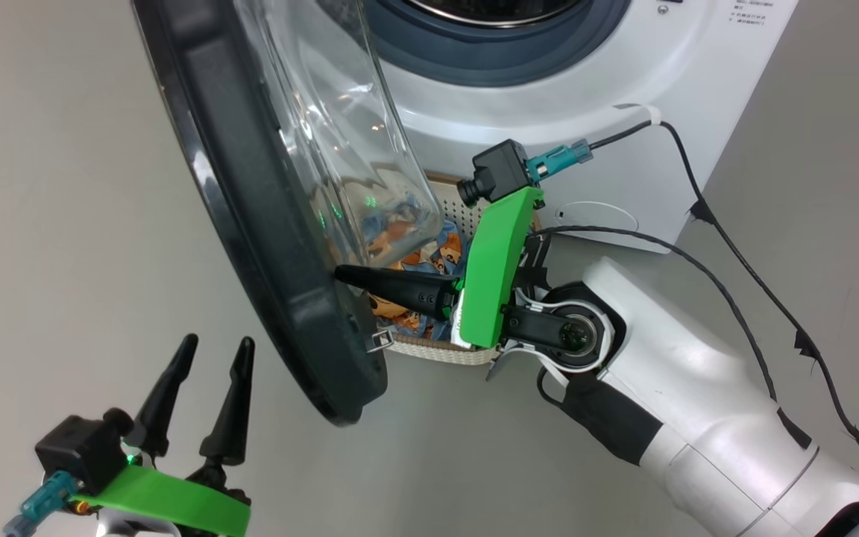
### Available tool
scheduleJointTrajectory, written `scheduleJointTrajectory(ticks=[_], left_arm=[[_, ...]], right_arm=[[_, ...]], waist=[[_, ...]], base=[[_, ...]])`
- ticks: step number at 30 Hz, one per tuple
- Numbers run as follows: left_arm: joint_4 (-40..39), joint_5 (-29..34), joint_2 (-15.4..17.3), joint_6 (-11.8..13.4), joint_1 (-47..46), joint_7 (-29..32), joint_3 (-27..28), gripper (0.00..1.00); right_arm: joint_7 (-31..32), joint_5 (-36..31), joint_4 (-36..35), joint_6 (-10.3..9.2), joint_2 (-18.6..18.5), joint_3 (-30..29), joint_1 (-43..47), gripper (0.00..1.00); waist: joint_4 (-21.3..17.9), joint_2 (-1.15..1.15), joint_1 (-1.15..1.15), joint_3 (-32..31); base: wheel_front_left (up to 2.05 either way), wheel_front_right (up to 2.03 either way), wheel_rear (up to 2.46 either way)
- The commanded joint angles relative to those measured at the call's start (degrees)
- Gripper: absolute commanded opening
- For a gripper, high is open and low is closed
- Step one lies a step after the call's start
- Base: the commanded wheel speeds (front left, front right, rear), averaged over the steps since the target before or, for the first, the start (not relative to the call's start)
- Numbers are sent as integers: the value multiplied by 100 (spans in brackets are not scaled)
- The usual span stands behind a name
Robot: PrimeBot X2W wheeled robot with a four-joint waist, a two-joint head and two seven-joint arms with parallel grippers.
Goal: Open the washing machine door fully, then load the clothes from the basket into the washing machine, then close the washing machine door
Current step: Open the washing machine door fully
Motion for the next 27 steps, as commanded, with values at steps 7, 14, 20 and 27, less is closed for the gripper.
scheduleJointTrajectory(ticks=[7, 14, 20, 27], left_arm=[[-13, 33, 134, -9, -72, -37, 280, 100], [50, 10, 205, -9, -24, -37, 268, 100], [86, 32, 314, -9, 50, -37, 312, 100], [66, 106, 384, -9, 251, -37, 443, 100]], right_arm=[[-394, 46, -69, 37, 114, 40, 202, 31], [-741, 51, -33, 37, -189, -25, 472, 100], [-1123, 14, -42, 37, -561, -57, 898, 100], [-1730, -47, -21, 37, -1035, -138, 1544, 100]], waist=[[-116, 0, 0, -176], [-287, 0, 0, -364], [-522, 0, 0, -546], [-851, 0, 0, -734]], base=[[0, 0, 0], [0, 0, 0], [0, 0, 0], [0, 0, 0]])
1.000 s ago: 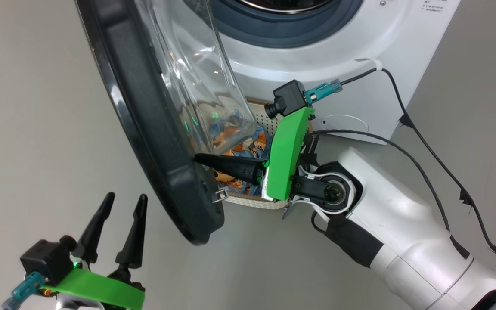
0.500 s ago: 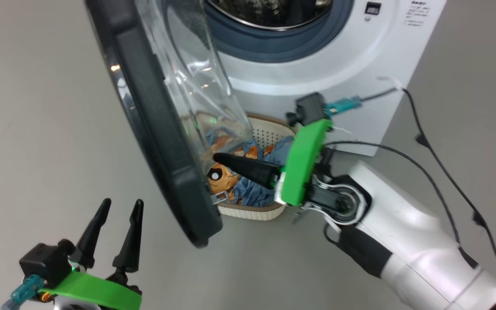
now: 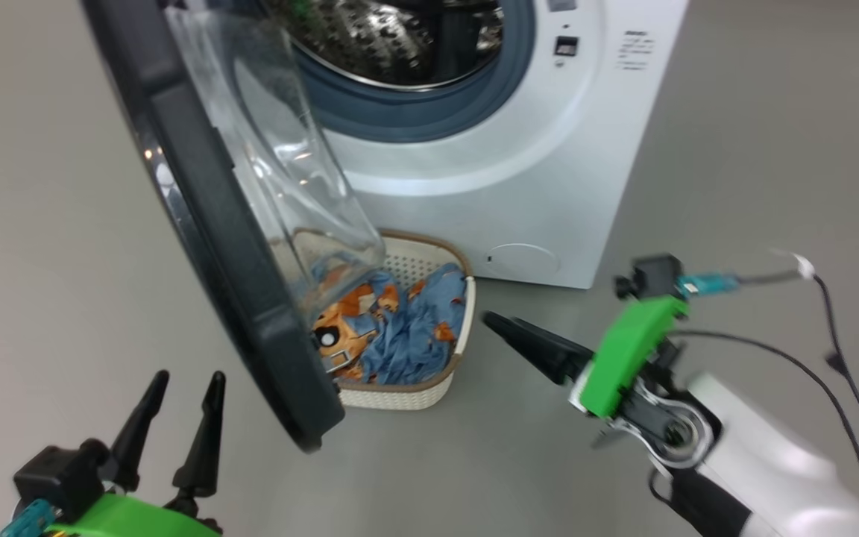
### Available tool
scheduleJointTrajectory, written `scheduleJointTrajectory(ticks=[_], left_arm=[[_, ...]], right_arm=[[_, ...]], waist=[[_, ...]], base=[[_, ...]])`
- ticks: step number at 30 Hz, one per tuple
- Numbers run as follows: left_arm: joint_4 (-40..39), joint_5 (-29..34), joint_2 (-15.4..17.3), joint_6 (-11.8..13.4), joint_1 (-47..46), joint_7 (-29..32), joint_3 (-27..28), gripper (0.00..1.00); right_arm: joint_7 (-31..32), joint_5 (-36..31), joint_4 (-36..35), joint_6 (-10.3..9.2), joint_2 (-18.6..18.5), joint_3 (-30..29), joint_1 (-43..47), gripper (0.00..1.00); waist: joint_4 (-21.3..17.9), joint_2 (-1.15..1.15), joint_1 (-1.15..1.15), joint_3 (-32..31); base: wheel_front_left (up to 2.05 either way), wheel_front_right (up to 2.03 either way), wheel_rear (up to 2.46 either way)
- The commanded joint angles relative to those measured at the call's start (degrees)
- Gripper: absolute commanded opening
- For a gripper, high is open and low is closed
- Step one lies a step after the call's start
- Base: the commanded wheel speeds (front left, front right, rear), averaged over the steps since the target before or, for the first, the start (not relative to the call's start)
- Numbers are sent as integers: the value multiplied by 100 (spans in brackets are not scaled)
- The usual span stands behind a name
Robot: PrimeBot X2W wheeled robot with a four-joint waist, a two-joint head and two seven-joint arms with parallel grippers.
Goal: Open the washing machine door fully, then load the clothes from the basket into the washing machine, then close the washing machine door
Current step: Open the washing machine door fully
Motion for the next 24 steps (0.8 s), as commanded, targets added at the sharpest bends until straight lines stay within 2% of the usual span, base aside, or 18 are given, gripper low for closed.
scheduleJointTrajectory(ticks=[1, 14, 24], left_arm=[[-118, 85, 196, -9, -64, -37, 275, 100], [-143, 162, 247, -9, 288, -37, 642, 100], [-148, 199, 133, -9, 491, -37, 878, 100]], right_arm=[[-150, -44, -122, 37, -24, -31, 162, 100], [-1478, -500, -137, 37, -865, -48, 1407, 100], [-2516, -1087, 205, 37, -1319, -24, 2242, 100]], waist=[[-184, 0, 0, -130], [-780, 0, 0, -311], [-963, 0, 0, -377]], base=[[0, 0, 0], [0, 0, 0], [0, 0, 0]])
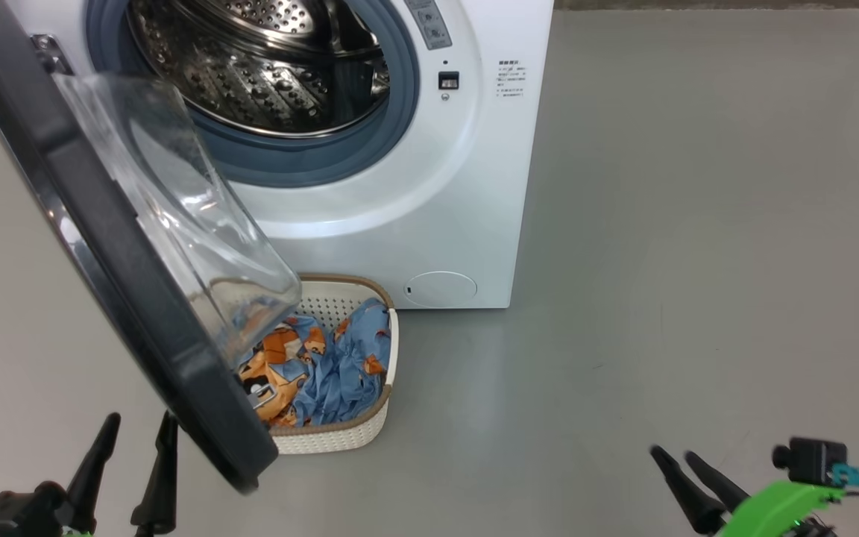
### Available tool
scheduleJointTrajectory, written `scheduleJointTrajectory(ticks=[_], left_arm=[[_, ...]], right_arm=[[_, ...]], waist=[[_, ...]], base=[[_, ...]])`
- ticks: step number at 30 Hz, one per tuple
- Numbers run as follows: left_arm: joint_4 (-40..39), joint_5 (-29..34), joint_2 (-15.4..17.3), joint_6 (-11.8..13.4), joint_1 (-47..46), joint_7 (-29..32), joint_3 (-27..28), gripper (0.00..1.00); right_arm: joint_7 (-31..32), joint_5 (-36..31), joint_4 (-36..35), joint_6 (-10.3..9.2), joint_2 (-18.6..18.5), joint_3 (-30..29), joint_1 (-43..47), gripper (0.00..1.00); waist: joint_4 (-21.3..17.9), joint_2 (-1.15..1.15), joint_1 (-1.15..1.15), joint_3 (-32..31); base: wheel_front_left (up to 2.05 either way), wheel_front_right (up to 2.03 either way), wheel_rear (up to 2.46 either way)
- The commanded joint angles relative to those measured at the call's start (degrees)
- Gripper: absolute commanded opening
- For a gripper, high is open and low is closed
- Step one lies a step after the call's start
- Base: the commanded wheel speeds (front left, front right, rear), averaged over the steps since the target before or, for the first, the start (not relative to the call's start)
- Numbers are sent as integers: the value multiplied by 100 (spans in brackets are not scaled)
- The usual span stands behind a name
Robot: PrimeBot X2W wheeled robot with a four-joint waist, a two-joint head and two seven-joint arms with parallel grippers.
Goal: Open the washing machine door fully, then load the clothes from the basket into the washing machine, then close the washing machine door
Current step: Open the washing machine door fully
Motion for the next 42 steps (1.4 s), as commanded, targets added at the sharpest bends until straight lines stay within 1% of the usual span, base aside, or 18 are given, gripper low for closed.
scheduleJointTrajectory(ticks=[1, 3, 4, 6, 7, 8, 9, 10, 12, 14, 17, 19, 23, 27, 30, 33, 37, 42], left_arm=[[-123, 32, 114, -9, -99, -37, 251, 100], [-100, 25, 95, -9, -92, -37, 275, 100], [-90, 21, 87, -9, -92, -37, 285, 100], [-78, 14, 75, -9, -86, -37, 312, 100], [-78, 14, 75, -9, -86, -37, 312, 100], [-71, 14, 70, -9, -82, -37, 319, 100], [-58, 14, 59, -9, -71, -37, 336, 100], [-48, 14, 53, -9, -66, -37, 349, 100], [-33, 10, 38, -9, -61, -37, 385, 100], [-27, 5, 31, -9, -68, -37, 403, 100], [-35, 9, 24, -9, -72, -37, 417, 100], [-49, 20, 26, -9, -71, -37, 427, 100], [-102, 58, 36, -9, -86, -37, 424, 100], [-146, 67, 35, -9, -95, -37, 433, 100], [-150, 80, 1, -9, -78, -37, 441, 100], [-81, 75, -40, -9, -76, -37, 454, 100], [27, 85, -111, -9, -99, -37, 465, 100], [29, 99, -155, -9, -113, -37, 485, 100]], right_arm=[[-142, -201, 1, 37, -146, -12, 130, 100], [-215, -431, 140, 37, -140, -138, 243, 100], [-231, -499, 183, 37, -99, -286, 302, 100], [-239, -813, 153, 37, -13, -865, 402, 100], [-239, -813, 153, 37, -13, -865, 402, 100], [-240, -1077, 99, 37, 41, -1156, 486, 100], [-241, -1692, -110, 37, 194, -1804, 703, 100], [-241, -2097, -230, 37, 269, -2108, 828, 100], [-242, -2747, -554, 37, 544, -2750, 1106, 100], [-242, -3412, -867, 37, 788, -3205, 1361, 100], [-242, -4168, -1366, 37, 1122, -3738, 1611, 100], [-243, -4534, -1710, 37, 1321, -4006, 1706, 100], [-243, -5142, -2284, 37, 1590, -4332, 1845, 100], [-243, -5426, -2623, 37, 1788, -4491, 1952, 100], [-243, -5654, -2689, 37, 1797, -4539, 2018, 100], [-243, -5857, -2704, 37, 1891, -4672, 2100, 100], [-243, -5875, -2544, 37, 2051, -4848, 2230, 100], [-243, -5879, -2533, 37, 2081, -4906, 2263, 100]], waist=[[-8, 0, 0, -8], [-6, 0, 0, -11], [-3, 0, 0, -12], [-6, 0, 0, -9], [-6, 0, 0, -9], [-2, 0, 0, -11], [7, 0, 0, -18], [15, 0, 0, -21], [22, 0, 0, -23], [30, 0, 0, -24], [33, 0, 0, -29], [28, 0, 0, -25], [39, 0, 0, -6], [52, 0, 0, 20], [67, 0, 0, 37], [97, 0, 0, 53], [147, 0, 0, 63], [156, 0, 0, 36]], base=[[0, 0, 0], [0, 0, 0], [0, 0, 0], [0, 0, 0], [0, 0, 0], [0, 0, 0], [0, 0, 0], [0, 0, 0], [0, 0, 0], [0, 0, 0], [0, 0, 0], [0, 0, 0], [0, 0, 0], [0, 0, 0], [0, 0, 0], [0, 0, 0], [0, 0, 0], [0, 0, 0]])
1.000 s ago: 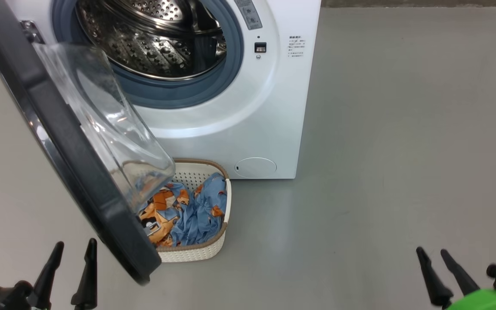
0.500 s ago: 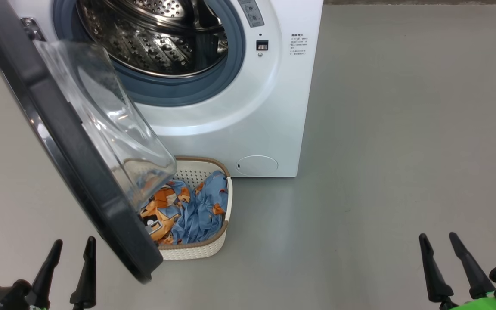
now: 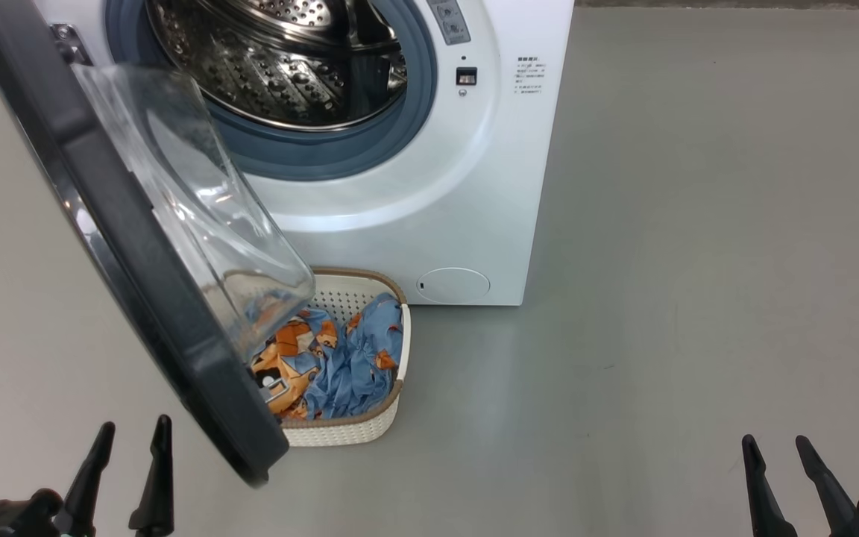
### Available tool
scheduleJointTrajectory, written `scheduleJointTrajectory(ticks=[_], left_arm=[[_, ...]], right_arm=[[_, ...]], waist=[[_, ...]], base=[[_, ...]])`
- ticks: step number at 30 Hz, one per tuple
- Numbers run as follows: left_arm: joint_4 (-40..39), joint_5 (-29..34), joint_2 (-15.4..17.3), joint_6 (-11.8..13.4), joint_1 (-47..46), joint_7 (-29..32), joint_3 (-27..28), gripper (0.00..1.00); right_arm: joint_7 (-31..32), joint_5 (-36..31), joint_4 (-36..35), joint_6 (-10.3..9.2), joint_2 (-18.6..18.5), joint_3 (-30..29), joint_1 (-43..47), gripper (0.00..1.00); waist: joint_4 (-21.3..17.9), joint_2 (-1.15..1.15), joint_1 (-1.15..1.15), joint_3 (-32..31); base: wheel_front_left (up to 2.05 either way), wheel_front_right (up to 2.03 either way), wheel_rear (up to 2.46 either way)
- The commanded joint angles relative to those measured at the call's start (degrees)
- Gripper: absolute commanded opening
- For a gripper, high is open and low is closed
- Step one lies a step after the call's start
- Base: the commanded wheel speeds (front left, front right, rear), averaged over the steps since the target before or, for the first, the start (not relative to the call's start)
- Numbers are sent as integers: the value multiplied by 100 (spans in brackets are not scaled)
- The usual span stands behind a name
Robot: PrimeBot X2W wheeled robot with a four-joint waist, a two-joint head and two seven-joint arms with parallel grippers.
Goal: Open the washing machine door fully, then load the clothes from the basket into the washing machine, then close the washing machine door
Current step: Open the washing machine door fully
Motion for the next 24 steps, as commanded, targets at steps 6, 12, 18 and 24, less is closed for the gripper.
scheduleJointTrajectory(ticks=[6, 12, 18, 24], left_arm=[[-344, -11, 53, -9, -277, -37, 428, 0], [-1069, 38, -94, -9, -465, -37, 996, 0], [-2661, 119, -365, -9, -684, -37, 1356, 0], [-3701, -10, -222, -9, -550, -37, 194, 0]], right_arm=[[-70, -19, -134, 35, -102, 102, -51, 100], [-70, -39, -160, 35, -112, 97, -54, 100], [-70, -117, -199, 35, -80, 121, -42, 100], [-70, -142, -211, 35, -67, 163, -76, 100]], waist=[[13, 0, 0, -14], [52, 0, 0, 3], [84, 0, 0, 33], [85, 0, 0, 79]], base=[[0, 0, 0], [0, 0, 0], [0, 0, 0], [0, 0, 0]])
